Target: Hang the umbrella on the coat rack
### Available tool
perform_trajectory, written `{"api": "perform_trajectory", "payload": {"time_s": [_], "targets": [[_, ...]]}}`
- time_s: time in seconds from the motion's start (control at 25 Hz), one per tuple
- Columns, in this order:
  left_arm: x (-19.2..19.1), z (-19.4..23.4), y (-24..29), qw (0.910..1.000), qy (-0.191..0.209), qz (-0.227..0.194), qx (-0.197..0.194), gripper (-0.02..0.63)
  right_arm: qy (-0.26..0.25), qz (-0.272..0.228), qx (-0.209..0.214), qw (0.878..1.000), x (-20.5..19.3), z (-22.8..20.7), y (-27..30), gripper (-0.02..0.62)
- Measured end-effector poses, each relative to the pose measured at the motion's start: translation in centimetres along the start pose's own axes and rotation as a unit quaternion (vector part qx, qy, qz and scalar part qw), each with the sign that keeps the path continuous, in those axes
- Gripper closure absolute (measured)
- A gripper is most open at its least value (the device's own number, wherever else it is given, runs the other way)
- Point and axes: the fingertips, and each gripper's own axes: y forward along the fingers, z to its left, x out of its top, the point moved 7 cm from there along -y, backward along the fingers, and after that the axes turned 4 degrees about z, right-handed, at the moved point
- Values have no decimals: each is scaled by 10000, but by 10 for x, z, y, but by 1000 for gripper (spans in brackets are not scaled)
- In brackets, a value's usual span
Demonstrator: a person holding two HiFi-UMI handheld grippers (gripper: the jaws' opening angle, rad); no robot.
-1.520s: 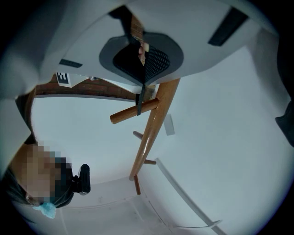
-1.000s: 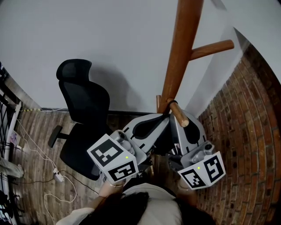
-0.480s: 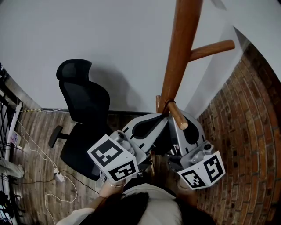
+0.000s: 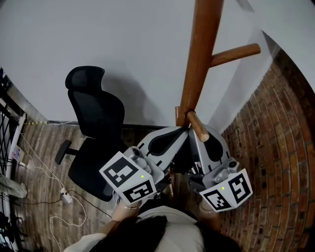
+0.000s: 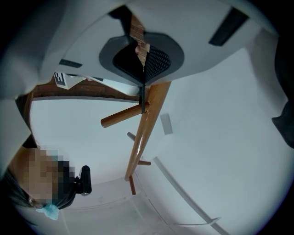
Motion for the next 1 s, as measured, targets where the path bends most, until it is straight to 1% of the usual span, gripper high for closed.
{"api": "perform_trajectory", "payload": {"time_s": [0.2, 0.48, 0.72, 1.0], "targets": [[-1, -2, -2, 10000, -3, -54, 24, 594, -7, 10, 33, 10000, 1, 2, -4, 558], [-1, -2, -16, 9998, -22, -102, 158, 594, -33, 45, 113, 9999, 0, 15, -8, 558], [-5, -9, -23, 9997, -14, -97, 223, 594, -38, 59, 53, 10000, -1, 19, -18, 558], [-9, -22, -33, 9994, 1, -136, 312, 594, -59, 75, 84, 9999, -1, 26, -33, 558]]}}
